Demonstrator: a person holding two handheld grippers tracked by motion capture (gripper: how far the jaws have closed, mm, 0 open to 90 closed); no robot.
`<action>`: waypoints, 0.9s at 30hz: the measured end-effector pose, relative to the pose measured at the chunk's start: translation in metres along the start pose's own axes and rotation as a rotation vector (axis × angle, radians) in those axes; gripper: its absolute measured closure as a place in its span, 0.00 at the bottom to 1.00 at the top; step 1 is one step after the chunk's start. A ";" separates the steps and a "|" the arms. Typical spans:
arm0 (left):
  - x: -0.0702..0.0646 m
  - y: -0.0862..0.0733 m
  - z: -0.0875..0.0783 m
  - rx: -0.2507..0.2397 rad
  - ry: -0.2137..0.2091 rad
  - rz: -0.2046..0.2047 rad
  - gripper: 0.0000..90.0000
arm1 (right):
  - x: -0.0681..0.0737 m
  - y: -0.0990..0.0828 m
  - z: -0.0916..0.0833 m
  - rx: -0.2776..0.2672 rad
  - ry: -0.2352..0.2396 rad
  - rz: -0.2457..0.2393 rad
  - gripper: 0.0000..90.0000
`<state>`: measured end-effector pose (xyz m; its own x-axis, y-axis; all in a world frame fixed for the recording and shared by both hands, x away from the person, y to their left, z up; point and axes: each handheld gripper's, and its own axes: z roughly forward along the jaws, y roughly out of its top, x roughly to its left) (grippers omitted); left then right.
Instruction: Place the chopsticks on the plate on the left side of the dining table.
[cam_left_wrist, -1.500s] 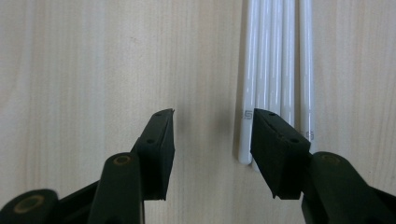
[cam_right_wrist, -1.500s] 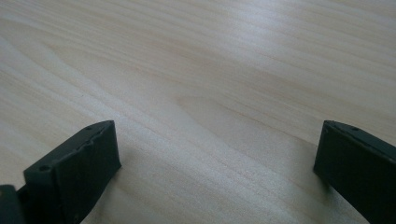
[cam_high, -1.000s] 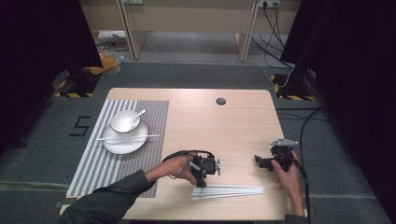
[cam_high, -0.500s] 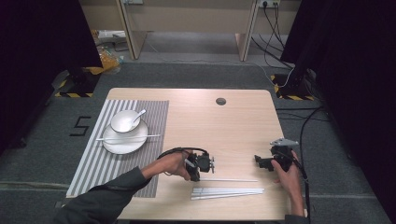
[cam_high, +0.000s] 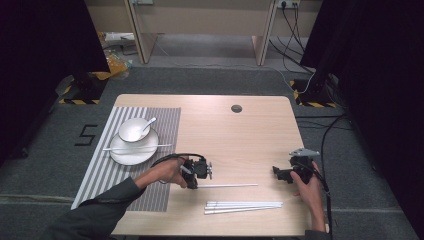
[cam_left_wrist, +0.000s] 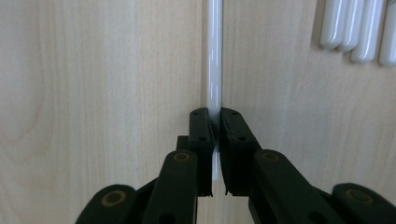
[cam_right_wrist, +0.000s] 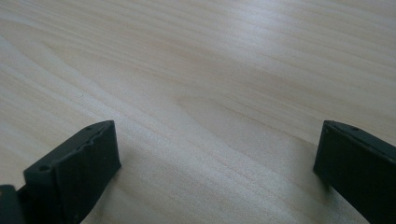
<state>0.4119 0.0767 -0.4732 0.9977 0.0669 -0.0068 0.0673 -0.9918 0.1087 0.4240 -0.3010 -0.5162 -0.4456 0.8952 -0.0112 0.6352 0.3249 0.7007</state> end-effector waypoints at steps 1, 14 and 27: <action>0.001 -0.002 0.000 0.002 0.001 -0.002 0.92 | 0.000 0.000 0.000 0.000 0.000 0.001 0.00; 0.008 -0.032 -0.004 0.029 0.015 -0.041 0.92 | 0.000 0.000 0.000 0.000 0.000 0.000 0.00; 0.006 -0.013 -0.011 0.002 0.052 -0.026 0.82 | 0.000 0.000 0.000 0.002 0.000 0.000 0.00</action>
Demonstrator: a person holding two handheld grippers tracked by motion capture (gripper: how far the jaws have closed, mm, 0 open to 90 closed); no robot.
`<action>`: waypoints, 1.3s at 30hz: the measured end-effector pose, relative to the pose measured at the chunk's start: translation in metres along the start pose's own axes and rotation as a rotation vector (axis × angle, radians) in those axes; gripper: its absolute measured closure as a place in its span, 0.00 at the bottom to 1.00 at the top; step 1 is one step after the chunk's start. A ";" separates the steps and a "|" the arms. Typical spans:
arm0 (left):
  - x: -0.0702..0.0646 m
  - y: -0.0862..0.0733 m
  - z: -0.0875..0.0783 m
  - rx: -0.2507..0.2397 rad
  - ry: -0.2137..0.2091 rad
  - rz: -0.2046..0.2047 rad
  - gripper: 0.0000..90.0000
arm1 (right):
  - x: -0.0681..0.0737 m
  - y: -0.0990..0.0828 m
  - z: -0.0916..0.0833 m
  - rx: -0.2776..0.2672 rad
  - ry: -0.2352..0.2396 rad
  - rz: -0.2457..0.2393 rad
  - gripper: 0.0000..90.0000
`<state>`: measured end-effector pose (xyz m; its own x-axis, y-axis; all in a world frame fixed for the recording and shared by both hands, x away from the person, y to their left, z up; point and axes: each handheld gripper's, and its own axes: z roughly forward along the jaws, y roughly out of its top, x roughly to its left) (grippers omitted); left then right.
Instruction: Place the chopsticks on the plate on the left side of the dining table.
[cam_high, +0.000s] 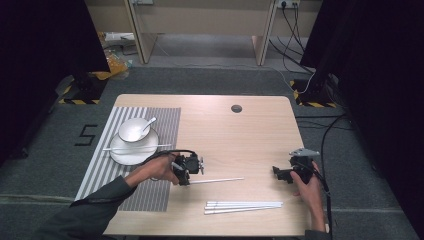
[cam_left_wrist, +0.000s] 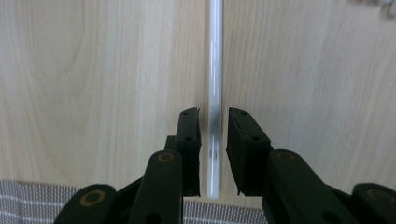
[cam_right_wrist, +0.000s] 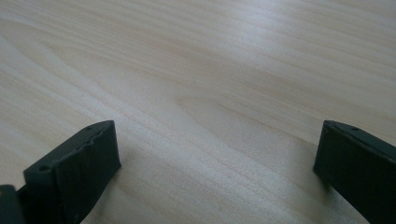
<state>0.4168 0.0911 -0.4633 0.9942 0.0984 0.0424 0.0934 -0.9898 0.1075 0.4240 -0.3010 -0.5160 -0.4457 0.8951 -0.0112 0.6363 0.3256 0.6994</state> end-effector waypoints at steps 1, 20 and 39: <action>-0.001 0.003 0.000 -0.007 -0.001 -0.003 0.81 | 0.000 0.000 0.000 -0.002 0.000 0.000 0.00; -0.001 0.056 0.007 -0.015 -0.008 0.021 0.83 | 0.000 0.000 0.000 -0.002 0.000 0.000 0.00; -0.001 0.072 0.013 0.006 -0.018 0.034 0.84 | 0.000 0.000 0.000 -0.002 0.000 0.001 0.00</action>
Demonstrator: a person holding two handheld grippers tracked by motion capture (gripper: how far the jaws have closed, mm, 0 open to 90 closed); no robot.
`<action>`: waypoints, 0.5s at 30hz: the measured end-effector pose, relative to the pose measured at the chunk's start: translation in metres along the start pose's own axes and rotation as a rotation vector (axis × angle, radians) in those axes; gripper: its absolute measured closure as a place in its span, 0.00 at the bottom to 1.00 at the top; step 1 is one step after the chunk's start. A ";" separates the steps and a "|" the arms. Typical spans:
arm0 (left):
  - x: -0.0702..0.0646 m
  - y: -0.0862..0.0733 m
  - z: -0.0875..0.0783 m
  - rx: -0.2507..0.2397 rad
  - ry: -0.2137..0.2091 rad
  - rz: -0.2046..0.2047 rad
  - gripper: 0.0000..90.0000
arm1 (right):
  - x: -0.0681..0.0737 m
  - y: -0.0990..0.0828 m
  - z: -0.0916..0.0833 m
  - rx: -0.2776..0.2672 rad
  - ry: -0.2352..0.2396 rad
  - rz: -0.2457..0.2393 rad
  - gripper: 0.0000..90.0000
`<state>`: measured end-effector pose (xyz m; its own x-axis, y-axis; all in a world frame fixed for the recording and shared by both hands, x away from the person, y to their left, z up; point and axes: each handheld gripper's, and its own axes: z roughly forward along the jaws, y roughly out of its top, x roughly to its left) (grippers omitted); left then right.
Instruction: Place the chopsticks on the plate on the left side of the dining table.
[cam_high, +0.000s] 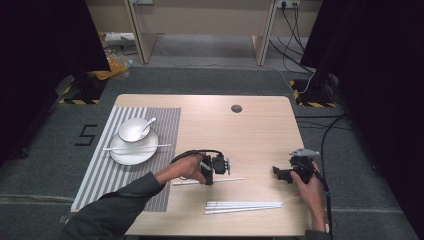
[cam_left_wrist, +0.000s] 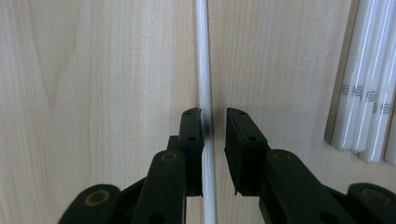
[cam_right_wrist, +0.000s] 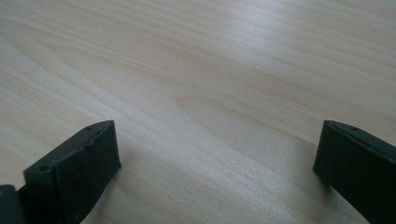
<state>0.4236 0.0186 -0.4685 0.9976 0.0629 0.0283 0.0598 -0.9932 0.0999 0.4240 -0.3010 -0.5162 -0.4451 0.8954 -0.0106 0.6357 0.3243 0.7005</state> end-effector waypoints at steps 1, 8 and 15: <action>0.000 0.000 0.001 -0.002 -0.002 -0.002 0.85 | 0.000 0.000 0.000 0.000 0.000 -0.001 0.00; 0.005 -0.002 0.005 0.027 -0.022 -0.024 0.86 | 0.000 0.000 0.000 0.000 0.000 -0.001 0.00; 0.005 0.001 0.005 0.046 -0.018 -0.019 0.93 | 0.000 0.000 0.000 0.001 0.000 -0.001 0.00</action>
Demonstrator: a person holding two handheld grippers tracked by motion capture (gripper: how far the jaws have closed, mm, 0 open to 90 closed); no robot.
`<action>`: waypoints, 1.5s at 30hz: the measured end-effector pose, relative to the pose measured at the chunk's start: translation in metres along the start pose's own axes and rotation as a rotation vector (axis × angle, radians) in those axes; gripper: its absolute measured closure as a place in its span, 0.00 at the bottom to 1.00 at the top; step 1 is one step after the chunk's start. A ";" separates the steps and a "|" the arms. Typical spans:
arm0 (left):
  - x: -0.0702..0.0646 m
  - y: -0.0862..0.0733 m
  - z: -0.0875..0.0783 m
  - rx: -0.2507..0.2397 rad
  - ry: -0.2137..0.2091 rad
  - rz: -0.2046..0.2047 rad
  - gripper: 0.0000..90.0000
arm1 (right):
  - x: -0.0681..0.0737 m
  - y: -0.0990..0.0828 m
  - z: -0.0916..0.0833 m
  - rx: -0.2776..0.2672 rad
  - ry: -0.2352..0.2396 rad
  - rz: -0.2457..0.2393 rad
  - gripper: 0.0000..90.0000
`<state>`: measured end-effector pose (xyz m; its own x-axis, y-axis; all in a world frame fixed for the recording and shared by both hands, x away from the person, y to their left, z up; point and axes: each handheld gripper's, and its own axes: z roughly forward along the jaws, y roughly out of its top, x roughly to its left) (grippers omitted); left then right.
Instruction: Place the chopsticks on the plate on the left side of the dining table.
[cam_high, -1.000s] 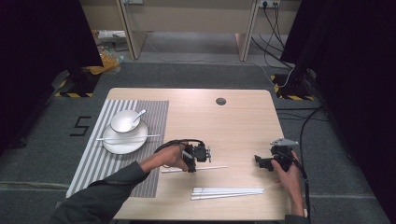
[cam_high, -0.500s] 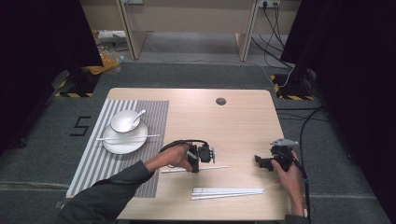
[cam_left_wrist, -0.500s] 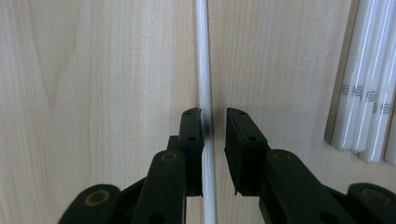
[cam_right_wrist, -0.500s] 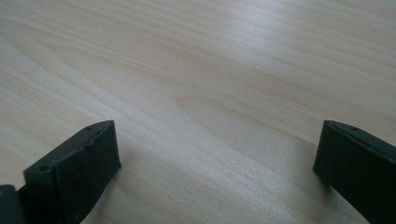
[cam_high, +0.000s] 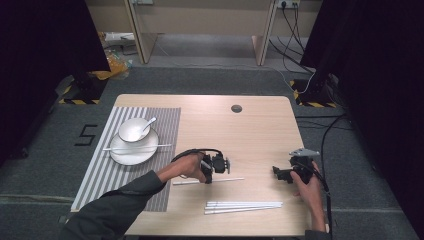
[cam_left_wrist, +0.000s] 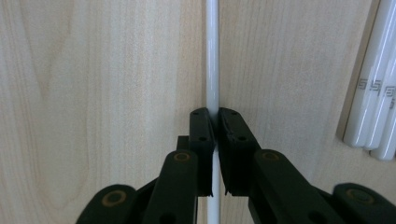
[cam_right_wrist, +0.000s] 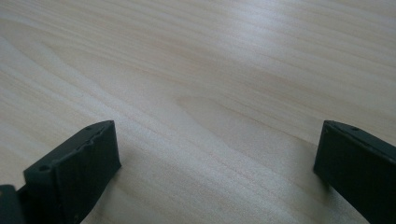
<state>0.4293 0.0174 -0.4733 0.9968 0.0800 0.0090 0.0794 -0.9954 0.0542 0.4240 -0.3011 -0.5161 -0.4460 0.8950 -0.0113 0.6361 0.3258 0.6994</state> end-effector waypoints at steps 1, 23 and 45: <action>-0.001 0.001 0.000 0.004 0.003 -0.003 0.93 | 0.000 0.000 0.000 -0.002 0.000 0.000 0.00; 0.005 -0.010 -0.013 0.015 -0.010 0.030 0.94 | 0.000 0.000 0.000 -0.001 0.000 0.001 0.00; 0.036 -0.106 -0.060 -0.005 0.047 -0.140 0.94 | 0.000 0.000 0.000 -0.001 0.000 0.000 0.00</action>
<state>0.4561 0.1286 -0.4193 0.9743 0.2201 0.0479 0.2170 -0.9742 0.0628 0.4240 -0.3010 -0.5162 -0.4456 0.8952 -0.0113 0.6353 0.3251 0.7005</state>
